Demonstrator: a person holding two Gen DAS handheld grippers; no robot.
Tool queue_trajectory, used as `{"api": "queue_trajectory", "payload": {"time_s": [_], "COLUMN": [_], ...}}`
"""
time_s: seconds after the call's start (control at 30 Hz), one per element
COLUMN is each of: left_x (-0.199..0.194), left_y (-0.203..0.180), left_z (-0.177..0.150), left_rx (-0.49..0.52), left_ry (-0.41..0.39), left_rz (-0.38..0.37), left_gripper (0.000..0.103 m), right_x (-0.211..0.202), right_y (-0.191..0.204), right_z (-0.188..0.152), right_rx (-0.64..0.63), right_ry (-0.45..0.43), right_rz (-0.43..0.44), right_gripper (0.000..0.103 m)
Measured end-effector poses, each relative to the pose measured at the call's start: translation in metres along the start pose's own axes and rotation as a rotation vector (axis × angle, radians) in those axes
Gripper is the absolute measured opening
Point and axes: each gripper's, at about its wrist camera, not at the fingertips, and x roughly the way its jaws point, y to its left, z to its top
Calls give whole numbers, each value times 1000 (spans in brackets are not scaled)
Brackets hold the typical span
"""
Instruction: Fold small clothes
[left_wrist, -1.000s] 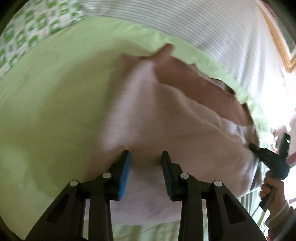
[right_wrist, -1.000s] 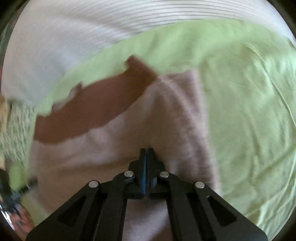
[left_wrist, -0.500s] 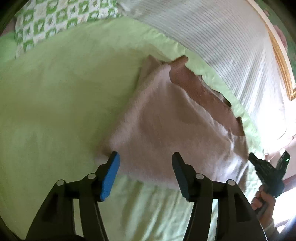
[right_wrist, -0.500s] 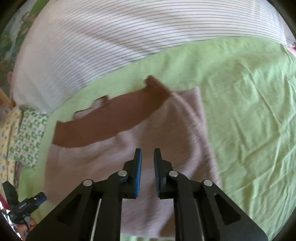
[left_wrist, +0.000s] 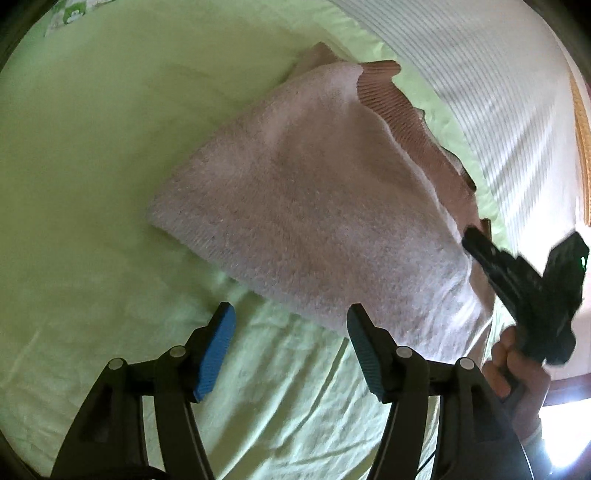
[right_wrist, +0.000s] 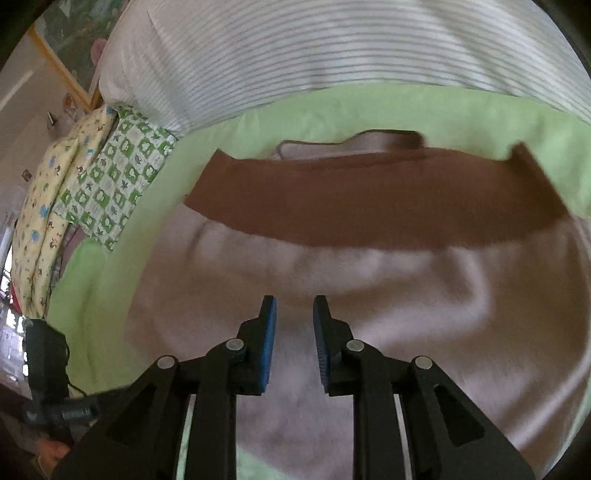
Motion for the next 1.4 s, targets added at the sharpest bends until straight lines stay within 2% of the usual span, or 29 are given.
{"api": "queue_trajectory", "payload": {"time_s": [0.13, 0.2, 0.4, 0.53, 0.63, 0.7, 0.77, 0.83, 0.97, 1.13, 1.3, 1.4], "left_x": [6, 9, 14, 17, 19, 19, 22, 21, 10, -15, -40, -44], "left_y": [1, 2, 1, -3, -9, -13, -15, -16, -30, -63, -130, -182], "left_z": [6, 7, 14, 20, 25, 28, 34, 37, 41, 32, 11, -14], "left_rx": [-46, -66, -133, -165, -161, -150, -126, -101, -9, 150, 430, 640], "left_ry": [-8, -12, -58, -97, -129, -146, -143, -141, -180, -242, -315, -342], "left_rz": [-8, -7, -9, 6, 24, 30, 15, -3, 10, 34, 4, -25], "left_gripper": [64, 67, 75, 76, 74, 62, 34, 22, 12, 10, 10, 10], "right_x": [31, 52, 57, 37, 12, -6, -25, -39, -68, -87, -106, -121], "right_y": [-9, -19, -43, -52, -54, -57, -62, -68, -83, -95, -111, -120], "right_z": [23, 35, 72, 74, 60, 45, 28, 14, -19, -50, -69, -69], "right_rx": [36, 51, 99, 166, 196, 220, 250, 281, 333, 371, 419, 438], "right_ry": [50, 100, -36, -78, -106, -120, -133, -137, -148, -144, -171, -202], "right_rz": [12, -33, -141, -109, -63, -43, -33, -29, -25, -33, -39, -39], "right_gripper": [22, 22, 22, 22, 23, 25, 27, 30, 30, 30, 30, 30]}}
